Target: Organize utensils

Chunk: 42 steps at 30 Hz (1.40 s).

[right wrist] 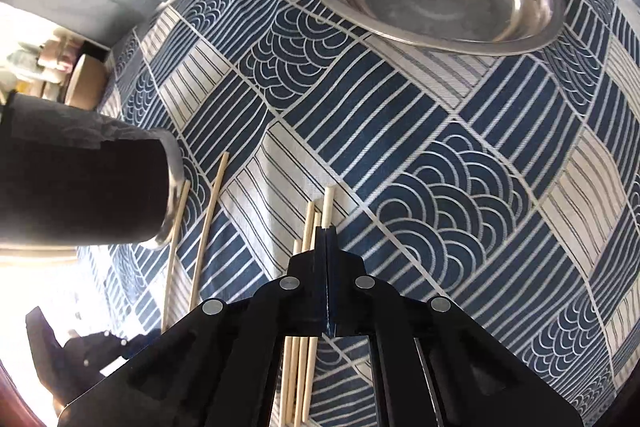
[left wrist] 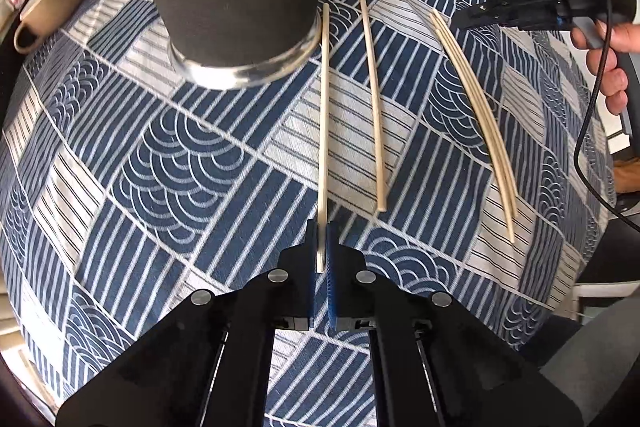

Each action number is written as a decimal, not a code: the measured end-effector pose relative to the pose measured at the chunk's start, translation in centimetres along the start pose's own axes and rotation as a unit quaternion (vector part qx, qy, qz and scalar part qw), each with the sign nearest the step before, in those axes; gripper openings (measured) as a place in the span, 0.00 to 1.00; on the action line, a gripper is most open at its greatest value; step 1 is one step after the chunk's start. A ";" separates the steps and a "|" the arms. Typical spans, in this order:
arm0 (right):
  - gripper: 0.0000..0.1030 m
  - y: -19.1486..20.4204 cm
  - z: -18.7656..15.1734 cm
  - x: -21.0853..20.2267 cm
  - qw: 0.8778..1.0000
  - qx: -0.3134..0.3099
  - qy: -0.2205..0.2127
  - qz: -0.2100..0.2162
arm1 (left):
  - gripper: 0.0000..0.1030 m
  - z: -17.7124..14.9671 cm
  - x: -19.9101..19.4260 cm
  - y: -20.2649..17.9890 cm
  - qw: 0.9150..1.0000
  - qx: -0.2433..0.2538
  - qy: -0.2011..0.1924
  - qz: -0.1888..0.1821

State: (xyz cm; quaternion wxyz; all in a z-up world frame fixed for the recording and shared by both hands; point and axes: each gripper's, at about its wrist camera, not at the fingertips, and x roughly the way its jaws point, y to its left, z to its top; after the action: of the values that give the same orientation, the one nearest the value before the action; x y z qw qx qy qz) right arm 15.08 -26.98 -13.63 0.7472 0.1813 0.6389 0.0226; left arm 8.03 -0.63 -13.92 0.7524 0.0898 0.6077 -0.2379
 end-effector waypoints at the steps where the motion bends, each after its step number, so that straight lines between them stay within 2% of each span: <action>1: 0.00 -0.2 -0.1 -0.3 1.000 0.002 -0.003 0.004 | 0.04 -0.1 -0.1 0.0 1.000 -0.003 0.001 -0.001; 5: 0.04 -0.3 0.3 -0.7 1.000 -0.004 -0.003 -0.002 | 0.04 -0.4 -0.9 0.1 1.000 -0.016 0.001 -0.008; 9: 0.05 0.2 1.0 -0.3 1.000 -0.013 0.000 -0.023 | 0.04 -0.7 -1.5 0.2 1.000 -0.025 -0.002 -0.014; 15: 0.06 0.6 1.9 0.7 0.999 -0.012 0.014 -0.032 | 0.04 -1.8 -2.5 0.7 0.999 -0.037 -0.006 -0.013; 17: 0.09 1.0 2.2 1.1 0.999 -0.014 0.019 -0.038 | 0.04 -1.9 -2.5 0.5 0.999 -0.040 -0.005 -0.013; 20: 0.18 1.4 2.7 1.5 0.999 -0.016 0.019 -0.049 | 0.04 -2.5 -2.9 0.5 0.999 -0.042 -0.006 -0.017; 24: 0.18 1.6 3.0 2.0 0.996 -0.023 0.024 -0.087 | 0.04 -2.7 -2.6 0.4 0.999 -0.044 -0.004 -0.016; 27: 0.19 2.1 3.1 2.1 0.994 -0.033 0.024 -0.099 | 0.04 -2.9 -2.6 0.5 0.999 -0.046 -0.005 -0.014; 33: 0.20 2.1 3.3 2.2 0.995 -0.019 0.028 -0.099 | 0.04 -2.8 -2.6 0.3 0.999 -0.044 -0.003 -0.018; 35: 0.20 2.5 3.4 2.6 0.997 -0.006 0.035 -0.067 | 0.04 -2.7 -2.7 0.2 0.999 -0.042 -0.004 -0.019; 36: 0.15 2.7 3.2 2.6 0.996 -0.018 0.030 -0.087 | 0.04 -2.7 -2.7 0.1 0.999 -0.042 -0.004 -0.019; 37: 0.15 2.9 3.2 2.7 0.995 -0.027 0.028 -0.095 | 0.04 -2.7 -2.8 0.1 0.999 -0.043 -0.003 -0.020; 42: 0.15 2.3 3.3 2.5 0.996 -0.004 0.024 -0.081 | 0.04 -3.0 -3.2 0.0 0.999 -0.048 -0.003 -0.023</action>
State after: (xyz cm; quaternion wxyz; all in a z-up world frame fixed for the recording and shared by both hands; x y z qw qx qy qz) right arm 19.21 -24.98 -14.91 0.7316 0.1252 0.6694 -0.0307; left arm 4.96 1.41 -11.59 0.7522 0.0386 0.6178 -0.2259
